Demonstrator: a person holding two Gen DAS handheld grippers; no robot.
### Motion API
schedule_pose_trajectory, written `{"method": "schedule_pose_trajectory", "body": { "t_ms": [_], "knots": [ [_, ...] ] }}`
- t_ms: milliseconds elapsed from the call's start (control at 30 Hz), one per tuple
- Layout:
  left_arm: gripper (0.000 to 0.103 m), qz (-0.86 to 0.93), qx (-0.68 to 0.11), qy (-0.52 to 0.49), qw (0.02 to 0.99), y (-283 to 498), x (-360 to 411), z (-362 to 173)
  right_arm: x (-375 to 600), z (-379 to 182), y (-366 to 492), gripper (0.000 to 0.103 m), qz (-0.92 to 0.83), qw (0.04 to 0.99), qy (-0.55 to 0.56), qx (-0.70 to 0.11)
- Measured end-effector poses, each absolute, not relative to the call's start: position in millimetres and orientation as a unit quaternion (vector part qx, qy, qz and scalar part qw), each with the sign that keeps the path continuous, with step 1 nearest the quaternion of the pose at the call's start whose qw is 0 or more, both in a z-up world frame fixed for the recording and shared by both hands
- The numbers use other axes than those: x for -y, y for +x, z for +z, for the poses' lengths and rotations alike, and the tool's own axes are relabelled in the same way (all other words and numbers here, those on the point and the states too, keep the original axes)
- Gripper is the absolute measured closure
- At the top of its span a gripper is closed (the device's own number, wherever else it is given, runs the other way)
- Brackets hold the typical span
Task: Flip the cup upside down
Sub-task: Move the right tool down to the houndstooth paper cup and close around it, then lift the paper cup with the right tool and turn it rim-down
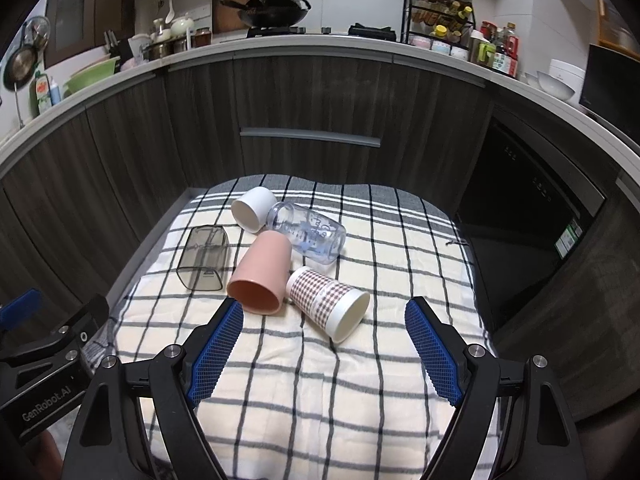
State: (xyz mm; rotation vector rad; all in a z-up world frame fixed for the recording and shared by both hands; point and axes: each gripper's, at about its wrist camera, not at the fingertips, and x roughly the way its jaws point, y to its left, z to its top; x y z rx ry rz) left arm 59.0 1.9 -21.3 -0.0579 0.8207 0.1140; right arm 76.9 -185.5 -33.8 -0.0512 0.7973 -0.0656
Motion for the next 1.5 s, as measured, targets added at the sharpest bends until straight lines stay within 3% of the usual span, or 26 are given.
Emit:
{"method": "schedule_pose_trajectory", "body": {
  "t_ms": [433, 1033, 1333, 1433, 1500],
  "knots": [
    [0.000, 0.147, -0.427, -0.075, 0.889, 99.4, -9.4, -48.0, 178.2, -62.1, 146.7, 0.020, 0.019, 0.884, -0.084, -0.460],
    [0.000, 0.176, -0.498, -0.095, 0.844, 149.2, 18.1, -97.8, 163.0, -156.8, 242.5, 0.020, 0.107, 0.709, -0.254, -0.649],
    [0.000, 0.175, -0.512, -0.098, 0.836, 159.4, 21.4, -114.2, 164.4, -196.7, 258.7, 0.021, 0.120, 0.643, -0.277, -0.704],
    [0.000, 0.173, -0.514, -0.101, 0.834, 158.3, 19.6, -116.2, 169.9, -204.9, 259.5, 0.039, 0.117, 0.636, -0.263, -0.716],
    [0.000, 0.172, -0.514, -0.105, 0.834, 157.0, 17.5, -116.1, 172.1, -202.0, 258.8, 0.039, 0.115, 0.643, -0.252, -0.714]
  ]
}}
